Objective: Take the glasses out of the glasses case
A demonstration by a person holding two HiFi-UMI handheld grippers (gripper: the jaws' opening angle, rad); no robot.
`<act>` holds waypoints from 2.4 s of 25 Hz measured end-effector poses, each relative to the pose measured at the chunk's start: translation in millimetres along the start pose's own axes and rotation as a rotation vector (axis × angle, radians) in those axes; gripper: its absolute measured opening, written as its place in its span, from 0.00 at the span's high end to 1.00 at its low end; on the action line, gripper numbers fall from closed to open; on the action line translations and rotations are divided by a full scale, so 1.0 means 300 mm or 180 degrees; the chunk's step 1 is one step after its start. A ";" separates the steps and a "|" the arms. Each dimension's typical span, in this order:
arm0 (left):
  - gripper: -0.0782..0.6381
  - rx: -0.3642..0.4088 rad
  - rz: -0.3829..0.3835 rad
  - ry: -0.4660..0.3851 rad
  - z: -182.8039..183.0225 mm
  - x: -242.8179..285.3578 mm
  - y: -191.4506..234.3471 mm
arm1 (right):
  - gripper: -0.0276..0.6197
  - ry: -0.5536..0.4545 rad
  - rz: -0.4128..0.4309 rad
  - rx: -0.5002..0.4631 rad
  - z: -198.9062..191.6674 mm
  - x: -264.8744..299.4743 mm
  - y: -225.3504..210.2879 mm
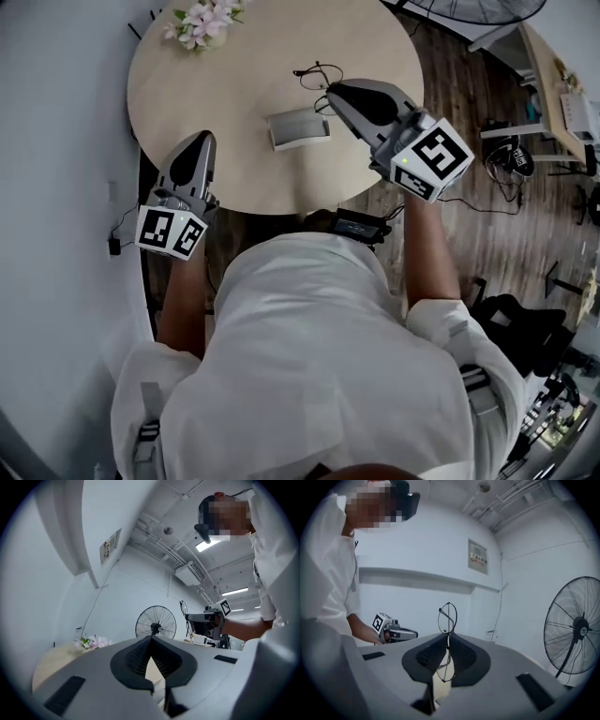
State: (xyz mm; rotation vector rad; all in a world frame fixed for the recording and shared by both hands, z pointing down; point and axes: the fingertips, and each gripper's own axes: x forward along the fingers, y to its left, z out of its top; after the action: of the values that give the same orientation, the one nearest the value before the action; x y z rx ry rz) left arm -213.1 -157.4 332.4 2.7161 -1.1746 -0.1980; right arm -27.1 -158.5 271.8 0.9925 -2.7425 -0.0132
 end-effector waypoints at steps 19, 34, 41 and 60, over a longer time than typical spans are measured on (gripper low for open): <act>0.87 0.0424 0.0308 -0.0161 0.164 0.007 -0.437 | 0.90 -0.1653 -0.0785 0.0747 -0.031 -0.745 -0.113; 0.87 0.0206 0.0363 0.0128 -0.058 -0.234 -0.961 | 0.90 -0.1407 -0.0846 0.1041 -0.337 -1.140 0.148; 0.87 -0.0052 0.0281 0.0179 -0.102 -0.332 -0.950 | 0.90 -0.1308 -0.0845 0.1113 -0.373 -1.105 0.281; 0.87 -0.0250 -0.0374 0.0402 -0.231 -0.731 -1.018 | 0.90 -0.0738 -0.0941 0.1063 -0.381 -1.029 0.840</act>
State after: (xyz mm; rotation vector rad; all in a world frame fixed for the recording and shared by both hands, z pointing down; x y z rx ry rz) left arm -132.7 216.2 346.6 2.6865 -0.9545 -0.0844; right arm 68.4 239.0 340.8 1.5702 -2.8305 0.3090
